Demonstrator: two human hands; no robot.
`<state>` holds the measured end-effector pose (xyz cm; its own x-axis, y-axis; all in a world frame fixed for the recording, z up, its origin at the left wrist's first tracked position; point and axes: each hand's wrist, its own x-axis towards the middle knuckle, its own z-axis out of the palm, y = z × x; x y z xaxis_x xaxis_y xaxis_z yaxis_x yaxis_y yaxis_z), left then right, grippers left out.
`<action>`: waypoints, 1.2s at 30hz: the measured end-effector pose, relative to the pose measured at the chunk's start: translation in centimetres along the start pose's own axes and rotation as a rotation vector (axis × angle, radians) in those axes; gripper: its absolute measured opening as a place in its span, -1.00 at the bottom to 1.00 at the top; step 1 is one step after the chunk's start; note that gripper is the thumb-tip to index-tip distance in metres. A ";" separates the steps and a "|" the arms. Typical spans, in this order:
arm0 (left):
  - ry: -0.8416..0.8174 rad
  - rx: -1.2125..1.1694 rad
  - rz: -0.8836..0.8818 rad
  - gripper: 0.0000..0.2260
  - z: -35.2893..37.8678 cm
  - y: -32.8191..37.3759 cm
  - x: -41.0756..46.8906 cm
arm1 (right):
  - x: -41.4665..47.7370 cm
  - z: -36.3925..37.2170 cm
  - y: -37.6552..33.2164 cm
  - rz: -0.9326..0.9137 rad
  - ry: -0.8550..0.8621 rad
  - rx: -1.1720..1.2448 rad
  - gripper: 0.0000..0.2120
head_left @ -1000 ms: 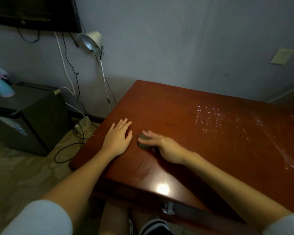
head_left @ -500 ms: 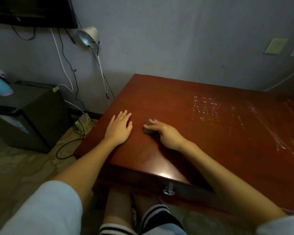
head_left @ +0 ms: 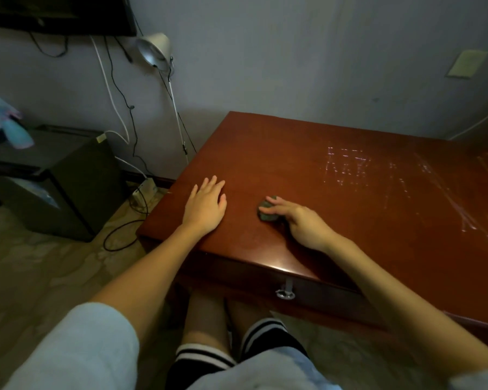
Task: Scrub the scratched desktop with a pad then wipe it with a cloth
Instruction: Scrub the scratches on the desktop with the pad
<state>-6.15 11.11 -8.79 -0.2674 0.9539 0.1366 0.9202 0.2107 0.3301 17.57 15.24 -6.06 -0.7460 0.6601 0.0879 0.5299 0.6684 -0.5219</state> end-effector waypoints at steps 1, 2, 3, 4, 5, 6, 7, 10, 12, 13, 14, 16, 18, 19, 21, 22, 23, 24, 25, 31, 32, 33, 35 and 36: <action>-0.001 0.001 0.003 -0.57 -0.1 0.1 -0.5 | 0.1 1.1 -0.8 -0.036 -0.005 -0.001 -0.38; 0.000 0.001 0.010 -0.57 -0.1 0.2 -1.1 | -0.1 2.1 -1.6 -0.084 -0.025 0.001 -0.36; -0.001 0.001 0.022 -0.57 -0.1 0.3 -1.7 | -0.7 3.0 -2.3 -0.137 -0.049 0.008 -0.34; -0.005 0.000 0.038 -0.57 -0.2 0.3 -2.4 | -1.5 3.5 -2.9 -0.188 -0.076 0.014 -0.32; -0.012 0.000 0.055 -0.57 -0.3 0.3 -3.1 | -2.5 3.6 -3.1 -0.233 -0.100 0.021 -0.30; -0.015 0.001 0.072 -0.57 -0.3 0.2 -3.9 | -3.6 3.3 -3.0 -0.260 -0.129 0.032 -0.27; -0.009 0.004 0.090 -0.57 -0.3 0.1 -4.7 | -4.8 2.5 -2.6 -0.261 -0.163 0.051 -0.26; 0.025 0.023 0.120 -0.57 -0.1 0.3 -6.9 | -7.9 -0.8 -0.1 -0.185 -0.220 0.093 -0.28; 0.041 0.047 0.102 -0.57 0.0 0.8 -7.8 | -8.6 -2.4 1.7 -0.099 -0.170 0.077 -0.28; 0.042 0.055 0.084 -0.57 0.0 1.2 -7.9 | -8.3 -2.7 2.2 -0.058 -0.133 0.056 -0.27; 0.042 0.054 0.064 -0.57 0.1 1.6 -7.9 | -7.7 -2.8 2.4 -0.028 -0.096 0.026 -0.26; 0.051 0.033 0.041 -0.57 0.1 2.1 -7.8 | -6.1 -1.9 1.7 -0.014 -0.022 -0.037 -0.30; 0.070 -0.006 0.055 -0.58 0.1 2.4 -7.8 | -4.9 -0.2 0.1 -0.049 0.017 -0.054 -0.32; 0.069 -0.032 0.075 -0.58 0.0 2.5 -7.8 | -4.9 0.8 -0.9 -0.071 0.012 -0.049 -0.31; 0.057 -0.097 0.130 -0.56 -0.2 2.7 -7.6 | -6.2 2.1 -2.5 -0.125 -0.028 -0.055 -0.24; 0.052 -0.127 0.155 -0.55 -0.3 3.0 -7.5 | -7.4 2.2 -2.8 -0.159 -0.052 -0.057 -0.20; 0.049 -0.150 0.173 -0.55 -0.4 3.2 -7.4 | -8.8 2.1 -2.6 -0.190 -0.069 -0.049 -0.18; 0.048 -0.167 0.185 -0.56 -0.4 3.5 -7.2 | -10.4 1.7 -2.2 -0.199 -0.080 -0.035 -0.16; 0.048 -0.179 0.196 -0.58 -0.3 3.8 -7.0 | -12.0 1.1 -1.5 -0.183 -0.080 -0.025 -0.15; 0.002 -0.215 0.251 -0.59 1.0 6.9 -6.0 | -14.9 -2.1 2.3 0.109 0.097 -0.036 -0.17; 0.001 -0.203 0.258 -0.60 1.4 7.4 -5.9 | -13.9 -1.9 2.1 0.113 0.119 -0.053 -0.21; 0.003 -0.180 0.265 -0.60 1.7 7.7 -5.8 | -12.7 -1.5 1.8 0.103 0.128 -0.068 -0.25; 0.005 -0.148 0.268 -0.60 1.9 7.7 -5.6 | -10.2 0.0 0.5 0.052 0.114 -0.081 -0.30; -0.002 -0.151 0.266 -0.61 1.9 7.5 -5.5 | -9.4 0.7 -0.2 0.020 0.094 -0.082 -0.30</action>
<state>2.77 7.80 -8.84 -0.0218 0.9718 0.2349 0.9046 -0.0808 0.4185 24.22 8.71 -7.37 -0.6963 0.6999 0.1594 0.5781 0.6784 -0.4533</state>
